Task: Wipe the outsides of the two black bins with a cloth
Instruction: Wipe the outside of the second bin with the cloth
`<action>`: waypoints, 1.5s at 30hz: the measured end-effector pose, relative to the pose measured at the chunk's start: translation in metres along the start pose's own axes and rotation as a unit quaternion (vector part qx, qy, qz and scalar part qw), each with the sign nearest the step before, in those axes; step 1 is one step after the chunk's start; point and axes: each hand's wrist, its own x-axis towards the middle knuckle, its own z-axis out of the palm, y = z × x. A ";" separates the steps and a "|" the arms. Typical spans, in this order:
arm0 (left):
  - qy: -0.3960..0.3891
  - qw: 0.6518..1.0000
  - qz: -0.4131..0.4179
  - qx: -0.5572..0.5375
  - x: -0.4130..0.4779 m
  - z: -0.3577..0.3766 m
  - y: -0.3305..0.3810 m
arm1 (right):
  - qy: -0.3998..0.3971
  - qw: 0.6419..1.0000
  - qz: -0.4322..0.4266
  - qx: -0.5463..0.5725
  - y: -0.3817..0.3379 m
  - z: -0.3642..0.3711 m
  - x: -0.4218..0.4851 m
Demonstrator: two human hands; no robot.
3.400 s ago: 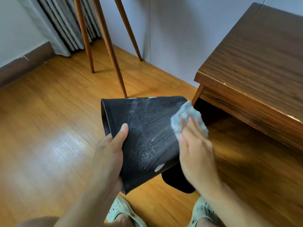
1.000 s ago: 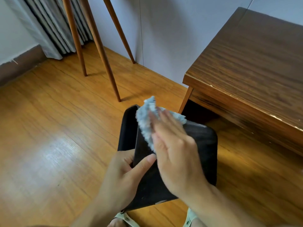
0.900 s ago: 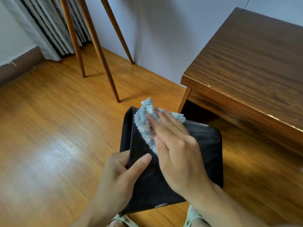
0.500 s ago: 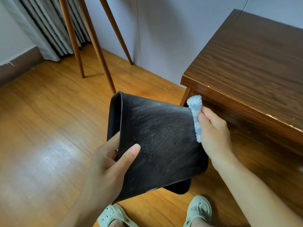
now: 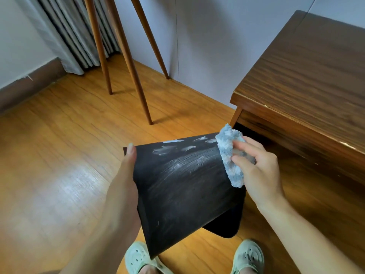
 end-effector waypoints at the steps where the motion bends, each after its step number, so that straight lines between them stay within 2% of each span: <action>1: 0.007 1.000 -0.007 -0.005 0.000 -0.001 0.001 | -0.005 1.000 -0.005 -0.010 0.001 0.002 -0.001; 3: 0.003 1.000 -0.003 0.001 0.000 -0.001 0.000 | -0.013 0.997 -0.021 -0.078 0.003 0.006 -0.001; 6: -0.023 0.999 0.032 0.034 0.001 -0.002 -0.008 | -0.025 0.962 -0.098 -0.255 -0.001 0.012 -0.003; 10: -0.028 0.986 0.124 0.111 -0.004 0.007 -0.022 | -0.100 0.945 -0.207 -0.233 -0.020 0.039 -0.035; 12: -0.045 0.982 0.151 0.104 -0.008 0.009 -0.031 | -0.149 0.928 -0.260 -0.221 -0.023 0.054 -0.059; 14: -0.041 0.982 0.165 0.086 -0.012 0.007 -0.037 | -0.163 0.912 -0.283 -0.248 -0.023 0.055 -0.065; 16: -0.036 0.976 0.188 0.102 -0.017 0.004 -0.040 | -0.124 0.909 -0.266 -0.295 -0.019 0.041 -0.049; 18: -0.057 0.962 0.228 0.137 -0.023 0.005 -0.037 | -0.078 0.924 -0.186 -0.326 -0.012 0.021 -0.020; 20: -0.075 0.940 0.271 0.191 -0.028 0.008 -0.035 | -0.066 0.942 -0.077 -0.319 -0.002 0.005 0.005; 22: -0.081 0.925 0.291 0.229 -0.026 0.010 -0.037 | -0.072 0.953 -0.040 -0.291 0.002 0.006 0.007; 24: -0.089 0.916 0.290 0.262 -0.022 0.012 -0.040 | -0.094 0.957 -0.095 -0.259 -0.004 0.023 -0.014; 27: -0.081 0.910 0.299 0.276 -0.018 0.011 -0.043 | -0.192 0.942 -0.184 -0.203 -0.017 0.043 -0.058; 29: -0.073 0.906 0.307 0.281 -0.017 0.009 -0.041 | -0.206 0.931 -0.212 -0.215 -0.018 0.040 -0.056; 31: -0.065 0.902 0.323 0.281 -0.019 0.004 -0.043 | -0.166 0.934 -0.184 -0.256 -0.005 0.028 -0.031; 34: -0.083 0.883 0.344 0.309 -0.020 -0.001 -0.047 | -0.111 0.965 -0.031 -0.238 0.010 0.007 0.009; 35: -0.095 0.873 0.352 0.323 -0.020 -0.001 -0.049 | -0.102 0.970 -0.013 -0.220 0.011 0.008 0.009; 36: -0.109 0.867 0.359 0.330 -0.019 0.000 -0.049 | -0.100 0.973 -0.023 -0.208 0.009 0.013 0.002; 38: -0.130 0.861 0.365 0.329 -0.017 0.004 -0.047 | -0.123 0.971 -0.101 -0.178 -0.001 0.031 -0.025; 42: -0.123 0.867 0.377 0.301 -0.015 0.003 -0.048 | -0.210 0.939 -0.240 -0.132 -0.022 0.045 -0.056; 43: -0.120 0.864 0.384 0.302 -0.018 0.001 -0.047 | -0.203 0.939 -0.239 -0.139 -0.020 0.041 -0.049; 45: -0.112 0.859 0.388 0.314 -0.025 -0.002 -0.047 | -0.149 0.964 -0.154 -0.156 -0.008 0.028 -0.021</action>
